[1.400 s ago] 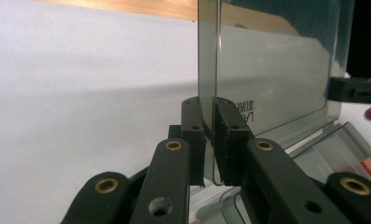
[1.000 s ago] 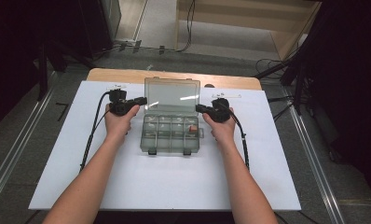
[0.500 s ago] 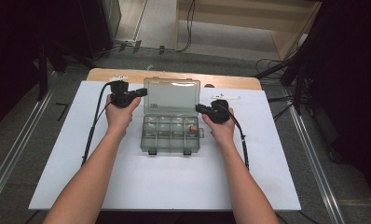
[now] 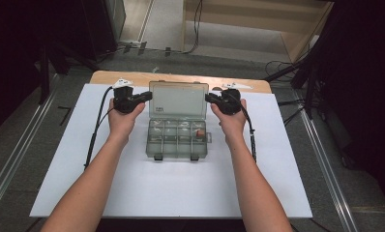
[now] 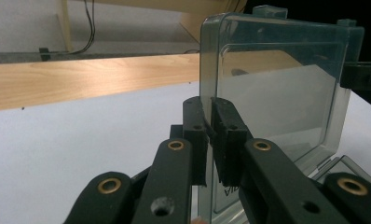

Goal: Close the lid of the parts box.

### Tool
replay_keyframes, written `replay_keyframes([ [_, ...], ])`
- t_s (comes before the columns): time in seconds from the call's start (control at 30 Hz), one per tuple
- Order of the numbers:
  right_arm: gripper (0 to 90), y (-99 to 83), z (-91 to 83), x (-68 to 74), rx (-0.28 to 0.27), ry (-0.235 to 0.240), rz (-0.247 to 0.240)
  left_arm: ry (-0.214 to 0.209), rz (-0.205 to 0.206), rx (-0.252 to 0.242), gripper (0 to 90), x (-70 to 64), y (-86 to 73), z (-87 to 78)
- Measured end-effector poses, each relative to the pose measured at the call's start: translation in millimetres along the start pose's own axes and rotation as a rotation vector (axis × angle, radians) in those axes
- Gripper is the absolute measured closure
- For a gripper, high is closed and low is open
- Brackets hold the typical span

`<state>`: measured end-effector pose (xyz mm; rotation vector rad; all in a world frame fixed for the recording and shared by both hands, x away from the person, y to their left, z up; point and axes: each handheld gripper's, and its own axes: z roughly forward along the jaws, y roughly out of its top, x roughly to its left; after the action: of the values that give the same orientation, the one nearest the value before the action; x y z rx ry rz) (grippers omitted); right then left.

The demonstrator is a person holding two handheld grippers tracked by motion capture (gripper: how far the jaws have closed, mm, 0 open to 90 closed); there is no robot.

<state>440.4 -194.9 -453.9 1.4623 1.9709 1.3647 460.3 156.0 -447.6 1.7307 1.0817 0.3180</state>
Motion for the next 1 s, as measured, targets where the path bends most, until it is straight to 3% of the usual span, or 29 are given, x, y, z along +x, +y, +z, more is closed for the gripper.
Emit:
replay_keyframes([
  [0.13,80.2,-2.7,4.1,0.5,0.022,0.012,0.006,0.001,-0.008,-0.005,84.6,1.7,-1.3,1.6],
  [0.23,82.6,-2.5,1.2,-0.5,0.021,0.034,0.039,-0.009,-0.009,-0.018,84.3,2.7,-3.3,0.7],
  [0.37,82.8,-3.0,-3.3,6.1,0.009,0.009,-0.002,0.003,-0.015,-0.002,80.2,0.1,-0.6,-3.7],
  [0.43,82.8,-3.7,-4.8,5.3,0.01,0.017,0.002,-0.066,-0.066,-0.009,68.4,3.9,1.6,-8.2],
  [0.5,82.8,-5.6,-5.4,3.4,0.001,0.027,-0.003,-0.089,-0.086,-0.019,67.6,7.1,5.6,-16.6],
  [0.63,82.7,-8.8,-6.6,2.8,-0.022,0.035,-0.021,-0.147,-0.117,-0.024,77.6,15.1,10.7,-26.7],
  [0.83,82.7,-13.7,-8.7,7.6,-0.055,0.012,-0.039,-0.105,-0.169,0.03,89.4,27.2,7.7,-16.7],
  [0.9,82.7,-15.6,-9.8,8.0,-0.069,0.013,-0.047,-0.086,-0.158,0.052,89.8,29.0,8.8,-11.2],
  [1.0,82.7,-18.3,-11.1,7.7,-0.089,0.021,-0.059,-0.103,-0.158,0.063,90.0,29.1,13.0,-5.0],
])
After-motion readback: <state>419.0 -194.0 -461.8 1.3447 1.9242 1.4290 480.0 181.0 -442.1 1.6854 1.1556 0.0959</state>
